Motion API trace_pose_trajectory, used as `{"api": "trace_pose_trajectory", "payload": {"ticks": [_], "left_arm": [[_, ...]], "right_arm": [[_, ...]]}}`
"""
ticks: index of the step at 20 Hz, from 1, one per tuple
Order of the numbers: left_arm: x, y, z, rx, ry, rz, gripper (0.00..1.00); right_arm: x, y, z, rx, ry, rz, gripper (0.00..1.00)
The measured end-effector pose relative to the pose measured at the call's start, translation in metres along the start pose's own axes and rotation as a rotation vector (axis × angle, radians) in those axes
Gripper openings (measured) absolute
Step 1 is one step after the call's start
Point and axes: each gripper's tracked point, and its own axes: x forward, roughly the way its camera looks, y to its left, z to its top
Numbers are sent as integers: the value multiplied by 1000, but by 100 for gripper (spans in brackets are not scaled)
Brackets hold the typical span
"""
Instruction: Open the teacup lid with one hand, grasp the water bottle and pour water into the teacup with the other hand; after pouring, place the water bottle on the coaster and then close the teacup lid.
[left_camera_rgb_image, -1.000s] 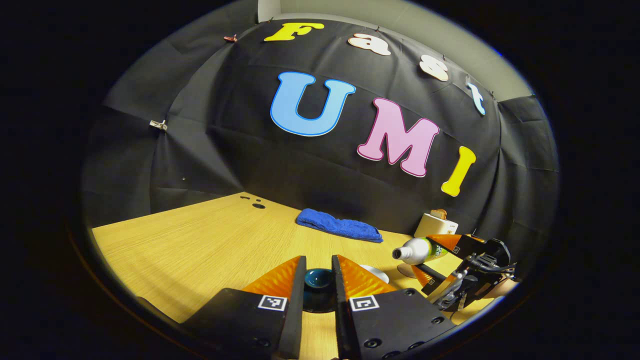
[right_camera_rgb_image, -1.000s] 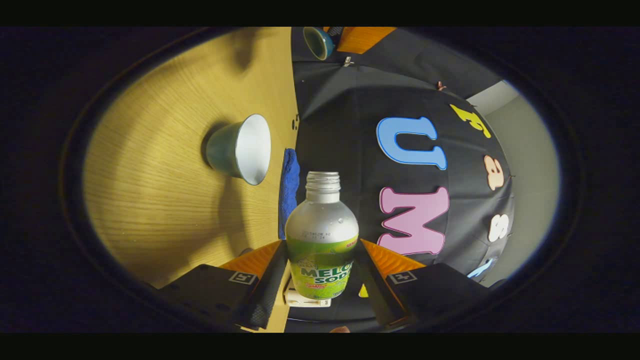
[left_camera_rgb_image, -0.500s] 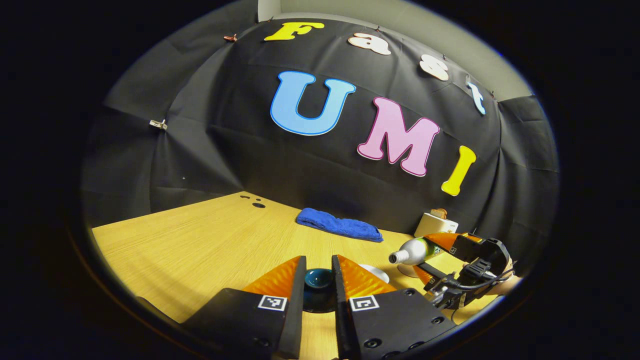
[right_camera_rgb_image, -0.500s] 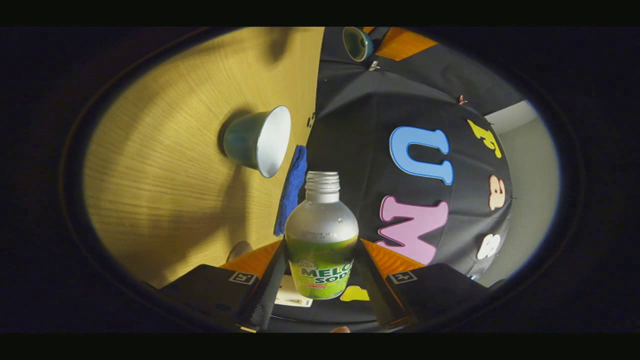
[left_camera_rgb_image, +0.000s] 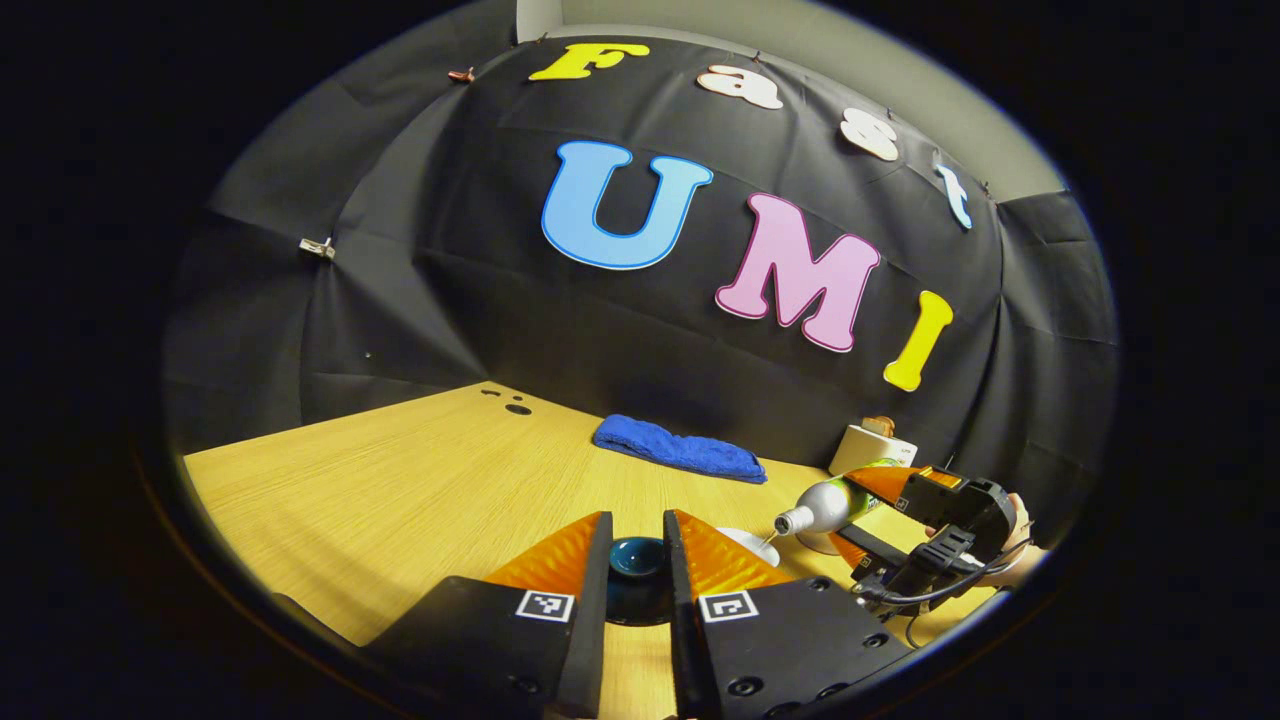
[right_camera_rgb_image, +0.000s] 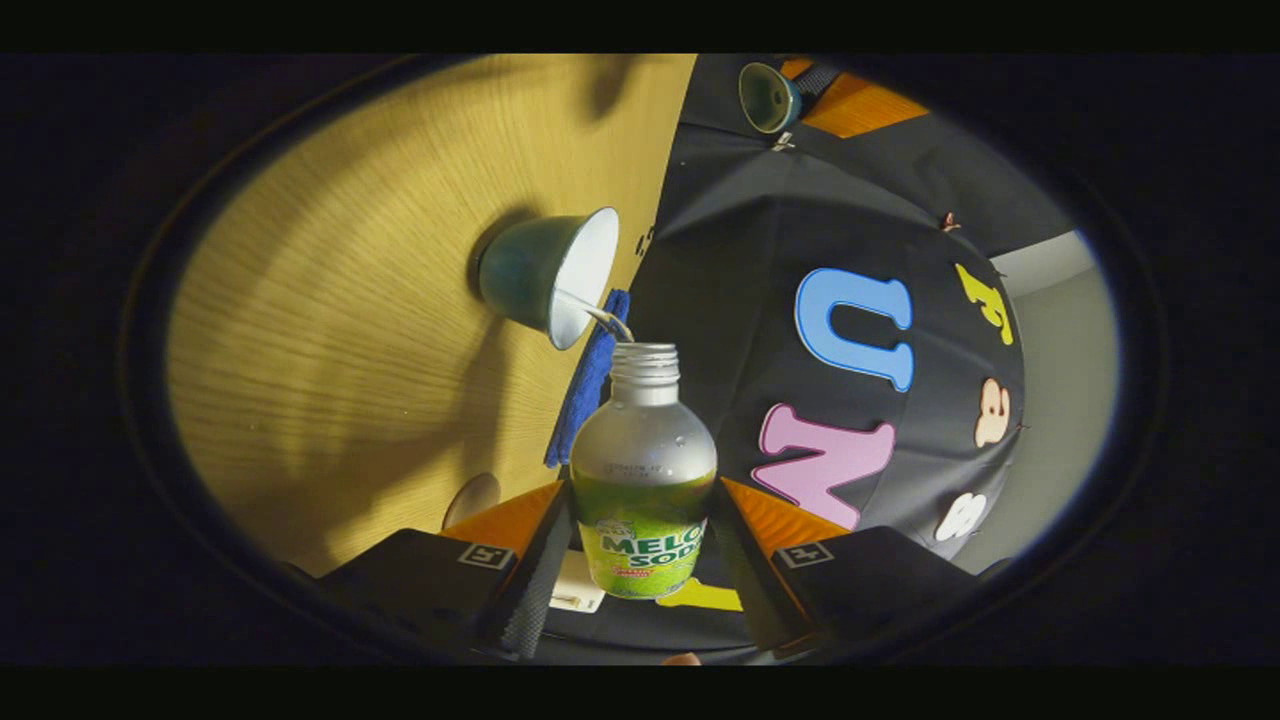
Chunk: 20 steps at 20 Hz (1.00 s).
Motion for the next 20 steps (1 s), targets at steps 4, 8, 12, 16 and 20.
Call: {"api": "trace_pose_trajectory", "payload": {"ticks": [4,8,12,16,20], "left_arm": [[1,0,-1,-3,3,-1,31],[1,0,-1,-5,3,1,31],[2,1,-2,-5,4,0,31],[2,0,-4,-9,7,-1,31],[3,1,-4,-10,8,-1,31]], "right_arm": [[-1,1,0,-23,-2,3,78],[-1,-2,0,-67,-2,-7,80],[-2,-4,-1,-76,-4,-12,80],[0,-8,0,-105,-7,-25,80],[1,-14,-1,-130,-9,-35,75]]}}
